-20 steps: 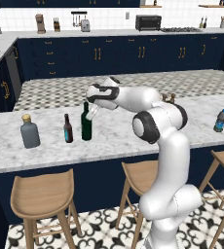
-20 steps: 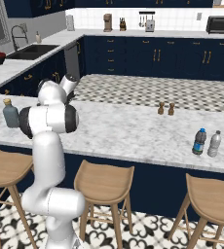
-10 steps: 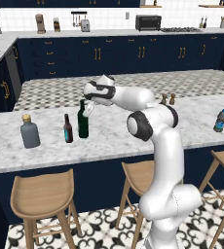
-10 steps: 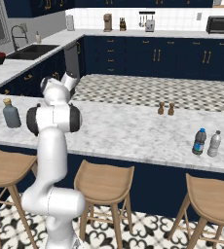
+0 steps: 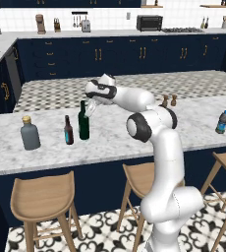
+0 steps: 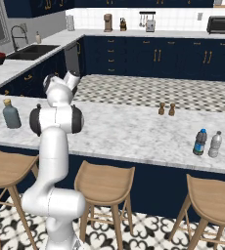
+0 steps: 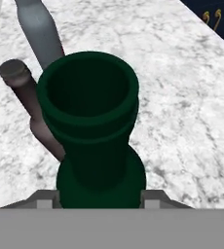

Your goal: Move the plastic bottles in the middle to the plastics group, and the glass bottles in the middle to the glass group.

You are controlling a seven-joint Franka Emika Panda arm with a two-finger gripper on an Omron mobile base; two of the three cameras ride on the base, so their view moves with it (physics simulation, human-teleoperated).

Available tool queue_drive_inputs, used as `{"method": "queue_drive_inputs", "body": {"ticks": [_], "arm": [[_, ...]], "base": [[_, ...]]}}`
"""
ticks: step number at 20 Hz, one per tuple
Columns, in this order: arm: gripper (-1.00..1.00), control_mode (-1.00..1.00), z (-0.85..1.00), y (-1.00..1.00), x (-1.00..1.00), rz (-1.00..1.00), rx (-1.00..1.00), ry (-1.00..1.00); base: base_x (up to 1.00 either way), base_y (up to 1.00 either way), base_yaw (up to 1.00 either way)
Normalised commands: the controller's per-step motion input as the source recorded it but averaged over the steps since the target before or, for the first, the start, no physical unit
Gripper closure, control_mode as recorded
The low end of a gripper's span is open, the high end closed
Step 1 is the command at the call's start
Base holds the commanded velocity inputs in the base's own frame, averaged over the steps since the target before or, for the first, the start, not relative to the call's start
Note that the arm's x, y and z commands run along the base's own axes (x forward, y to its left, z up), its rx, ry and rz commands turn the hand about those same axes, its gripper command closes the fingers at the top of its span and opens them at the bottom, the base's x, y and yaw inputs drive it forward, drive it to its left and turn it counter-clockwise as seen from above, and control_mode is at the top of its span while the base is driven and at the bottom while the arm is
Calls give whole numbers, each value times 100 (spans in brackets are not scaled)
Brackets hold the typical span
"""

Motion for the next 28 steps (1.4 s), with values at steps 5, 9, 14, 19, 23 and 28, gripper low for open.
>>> {"method": "queue_drive_inputs", "body": {"ticks": [5, 9, 14, 19, 23, 28], "arm": [[100, -100, 0, 5, -18, 4, 0, -3], [100, -100, -1, 0, -3, 1, 0, -10], [100, -100, -2, 0, -2, 0, 0, -12], [100, -100, -2, 0, -13, 1, 0, -3], [100, -100, 0, 0, -12, 1, 0, 0], [-100, -100, 0, 0, 0, 0, 0, 0]], "base": [[0, 0, 0], [0, 0, 0], [0, 0, 0], [0, 0, 0], [0, 0, 0], [0, 0, 0]]}}
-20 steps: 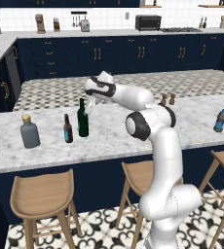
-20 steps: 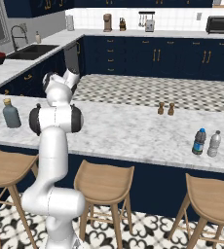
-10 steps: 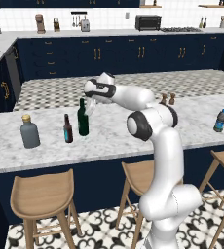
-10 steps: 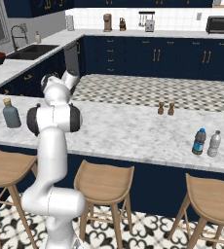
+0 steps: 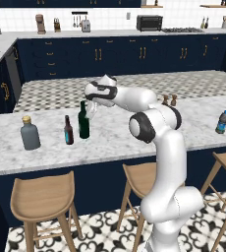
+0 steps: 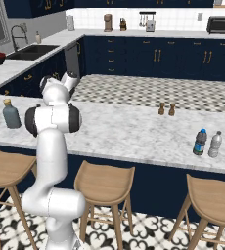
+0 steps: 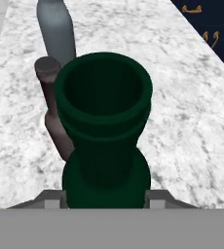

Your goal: Move the plastic bottles in the middle to the plastics group, and the glass bottles in the middle to the glass group.

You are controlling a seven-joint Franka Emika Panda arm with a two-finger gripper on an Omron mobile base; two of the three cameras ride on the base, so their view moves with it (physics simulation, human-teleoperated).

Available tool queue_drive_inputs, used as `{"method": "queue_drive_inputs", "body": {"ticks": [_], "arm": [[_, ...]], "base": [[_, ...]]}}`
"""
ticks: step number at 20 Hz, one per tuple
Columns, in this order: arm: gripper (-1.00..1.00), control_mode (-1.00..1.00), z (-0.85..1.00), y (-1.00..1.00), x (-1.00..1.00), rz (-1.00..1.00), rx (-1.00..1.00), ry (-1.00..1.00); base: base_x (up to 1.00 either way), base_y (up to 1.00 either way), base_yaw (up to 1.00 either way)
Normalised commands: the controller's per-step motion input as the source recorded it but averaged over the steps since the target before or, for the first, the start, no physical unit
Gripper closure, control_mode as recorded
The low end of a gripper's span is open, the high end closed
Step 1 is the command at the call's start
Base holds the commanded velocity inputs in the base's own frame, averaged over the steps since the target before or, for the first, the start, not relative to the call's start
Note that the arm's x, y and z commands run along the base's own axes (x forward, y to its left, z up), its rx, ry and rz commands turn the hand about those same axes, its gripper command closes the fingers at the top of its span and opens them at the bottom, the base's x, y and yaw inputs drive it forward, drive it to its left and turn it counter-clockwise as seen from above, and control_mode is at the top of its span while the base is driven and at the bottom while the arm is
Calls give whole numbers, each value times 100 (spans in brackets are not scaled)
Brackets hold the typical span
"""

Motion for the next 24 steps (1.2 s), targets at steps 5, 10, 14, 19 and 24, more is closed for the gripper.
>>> {"method": "queue_drive_inputs", "body": {"ticks": [5, 10, 14, 19, 24], "arm": [[-100, -100, 0, 0, 0, 0, 0, 0], [-100, -100, 0, 0, 0, 0, 0, 0], [-100, -100, 0, 0, -1, 0, 0, 0], [-100, -100, 3, -22, -20, -3, 1, -8], [-100, -100, 19, -57, -51, -9, 10, -9]], "base": [[0, 0, 0], [0, 0, 0], [0, 0, 0], [0, 0, 0], [0, 0, 0]]}}
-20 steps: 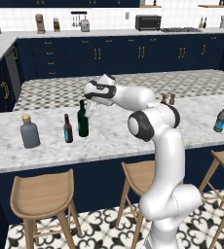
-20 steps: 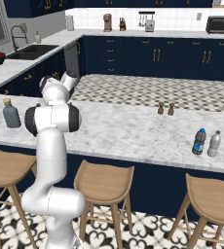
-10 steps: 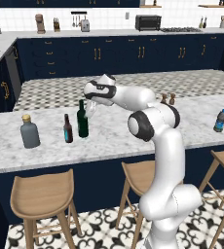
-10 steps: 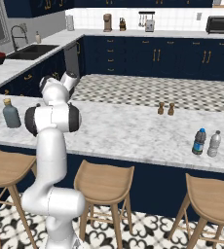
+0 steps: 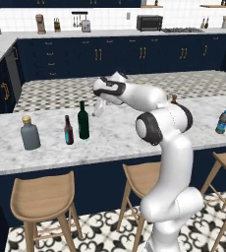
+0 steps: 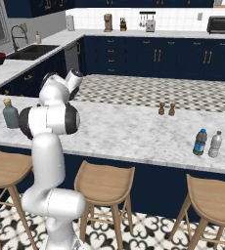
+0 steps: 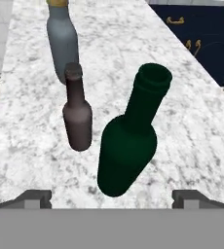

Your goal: Move the plastic bottles in the middle to the plastics group, and the glass bottles in the middle to the glass group.

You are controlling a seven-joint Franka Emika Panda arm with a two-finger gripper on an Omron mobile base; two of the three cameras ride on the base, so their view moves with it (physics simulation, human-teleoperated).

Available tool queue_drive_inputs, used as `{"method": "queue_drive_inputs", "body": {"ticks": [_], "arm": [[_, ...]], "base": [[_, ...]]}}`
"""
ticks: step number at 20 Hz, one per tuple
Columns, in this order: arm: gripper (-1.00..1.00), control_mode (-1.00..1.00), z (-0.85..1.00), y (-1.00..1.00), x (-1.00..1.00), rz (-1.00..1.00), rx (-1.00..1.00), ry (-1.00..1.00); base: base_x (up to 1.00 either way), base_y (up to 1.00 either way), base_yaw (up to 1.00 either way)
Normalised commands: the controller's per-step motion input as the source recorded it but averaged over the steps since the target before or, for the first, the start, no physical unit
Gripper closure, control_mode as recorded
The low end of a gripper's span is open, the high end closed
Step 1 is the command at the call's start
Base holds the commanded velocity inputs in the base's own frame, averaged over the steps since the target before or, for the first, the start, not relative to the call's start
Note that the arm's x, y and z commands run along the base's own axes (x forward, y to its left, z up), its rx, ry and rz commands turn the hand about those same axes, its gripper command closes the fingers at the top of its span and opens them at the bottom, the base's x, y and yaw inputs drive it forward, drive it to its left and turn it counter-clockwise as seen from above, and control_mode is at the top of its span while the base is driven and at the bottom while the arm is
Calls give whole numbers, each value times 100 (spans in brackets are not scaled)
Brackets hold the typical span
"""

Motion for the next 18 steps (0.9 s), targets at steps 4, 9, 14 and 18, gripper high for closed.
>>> {"method": "queue_drive_inputs", "body": {"ticks": [4, 9, 14, 18], "arm": [[-100, -100, 13, -66, -84, -11, 14, -7], [-100, -100, 3, -40, -100, -10, 14, -9], [-100, -100, 50, -5, -100, -9, 2, -12], [-100, -100, 93, -19, -99, -9, 0, -1]], "base": [[0, 0, 0], [0, 0, 0], [0, 0, 0], [0, 0, 0]]}}
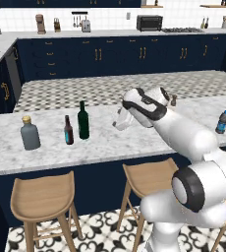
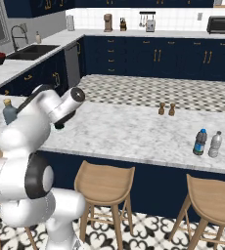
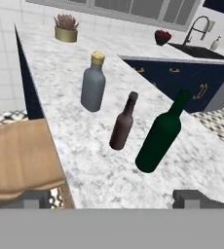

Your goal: Move the plastic bottles in the middle to the plastics group, and the glass bottles in the middle to the glass group.

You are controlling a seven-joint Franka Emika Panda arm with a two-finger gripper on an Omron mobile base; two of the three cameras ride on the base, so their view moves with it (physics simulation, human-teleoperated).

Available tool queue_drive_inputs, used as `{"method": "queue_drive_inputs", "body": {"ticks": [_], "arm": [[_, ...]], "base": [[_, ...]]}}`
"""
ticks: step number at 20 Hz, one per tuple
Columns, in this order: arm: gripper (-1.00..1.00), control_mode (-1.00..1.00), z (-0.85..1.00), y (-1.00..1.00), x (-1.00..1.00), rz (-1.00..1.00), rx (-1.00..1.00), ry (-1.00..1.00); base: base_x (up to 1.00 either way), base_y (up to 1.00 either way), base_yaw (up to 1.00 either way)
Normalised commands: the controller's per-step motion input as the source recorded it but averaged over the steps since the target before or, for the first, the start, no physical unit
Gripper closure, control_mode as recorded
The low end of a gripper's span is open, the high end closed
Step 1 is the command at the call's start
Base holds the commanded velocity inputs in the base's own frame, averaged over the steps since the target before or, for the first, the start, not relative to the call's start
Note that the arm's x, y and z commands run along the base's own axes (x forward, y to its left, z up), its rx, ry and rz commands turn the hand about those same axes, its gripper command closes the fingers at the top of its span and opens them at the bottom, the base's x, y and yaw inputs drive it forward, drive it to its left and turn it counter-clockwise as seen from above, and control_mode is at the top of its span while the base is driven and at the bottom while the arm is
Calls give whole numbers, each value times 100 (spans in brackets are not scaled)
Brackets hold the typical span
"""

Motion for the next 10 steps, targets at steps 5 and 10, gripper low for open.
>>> {"method": "queue_drive_inputs", "body": {"ticks": [5, 10], "arm": [[-100, -100, 98, -47, -78, -9, 0, 10], [-100, -100, 76, -49, -82, -12, 0, 16]], "base": [[0, 0, 0], [0, 0, 0]]}}
